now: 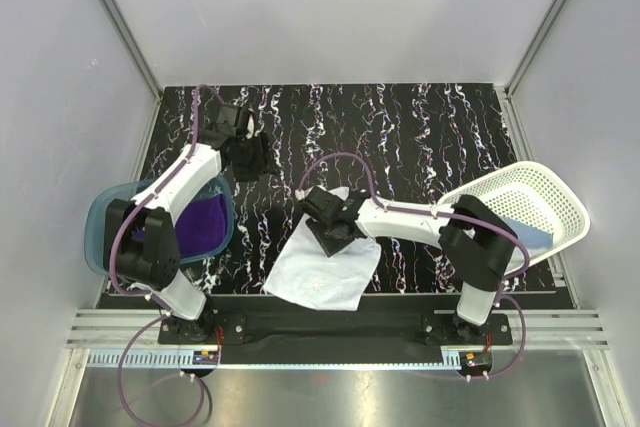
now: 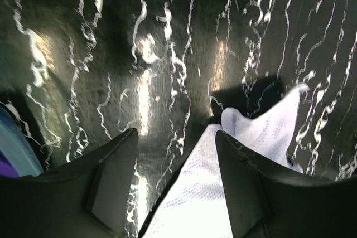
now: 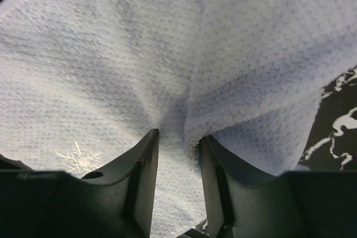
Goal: Fold and stack the towels
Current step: Flatten out the crumpled towel
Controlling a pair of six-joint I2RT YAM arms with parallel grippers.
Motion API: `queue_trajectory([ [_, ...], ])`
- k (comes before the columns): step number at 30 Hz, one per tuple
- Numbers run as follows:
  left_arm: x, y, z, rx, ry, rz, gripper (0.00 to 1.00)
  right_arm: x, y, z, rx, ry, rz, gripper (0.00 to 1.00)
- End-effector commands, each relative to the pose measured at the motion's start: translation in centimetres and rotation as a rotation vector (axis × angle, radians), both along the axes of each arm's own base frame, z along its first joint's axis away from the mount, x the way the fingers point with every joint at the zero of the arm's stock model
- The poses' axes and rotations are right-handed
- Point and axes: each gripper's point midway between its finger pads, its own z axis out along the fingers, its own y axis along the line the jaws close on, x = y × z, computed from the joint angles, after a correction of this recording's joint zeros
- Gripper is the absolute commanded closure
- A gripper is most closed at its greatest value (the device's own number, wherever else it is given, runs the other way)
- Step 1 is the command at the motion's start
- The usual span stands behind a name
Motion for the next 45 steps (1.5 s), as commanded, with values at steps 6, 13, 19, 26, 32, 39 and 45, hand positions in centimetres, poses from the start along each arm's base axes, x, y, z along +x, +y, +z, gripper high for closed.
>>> queue_trajectory([
  [6,0.2,-6.9,3.7,-0.172,-0.174,-0.332,0.37,2.2,-0.8,9.4,0.221,-0.169,-0.109,0.45],
  [13,2.9,-10.6,1.0,-0.081,-0.137,-0.514,0.37,4.1,-4.4,8.0,0.364,-0.055,-0.266,0.52],
  [19,4.9,-13.4,-2.3,-0.108,-0.103,-0.602,0.36,8.5,-7.8,6.5,0.437,0.005,-0.446,0.54],
  [26,6.3,-18.1,-3.8,-0.058,-0.135,-0.795,0.34,10.8,-8.7,4.7,0.466,0.055,-0.503,0.59],
  [32,6.7,-20.2,-5.7,-0.086,-0.119,-0.886,0.34,10.2,-10.8,4.7,0.453,0.035,-0.536,0.59],
  [39,4.1,-22.7,-7.3,-0.103,-0.112,-1.019,0.39,9.7,-12.1,5.3,0.469,0.007,-0.564,0.60],
  [45,3.7,-23.1,-8.3,-0.118,-0.092,-1.023,0.43,9.6,-12.4,5.6,0.467,0.004,-0.560,0.60],
])
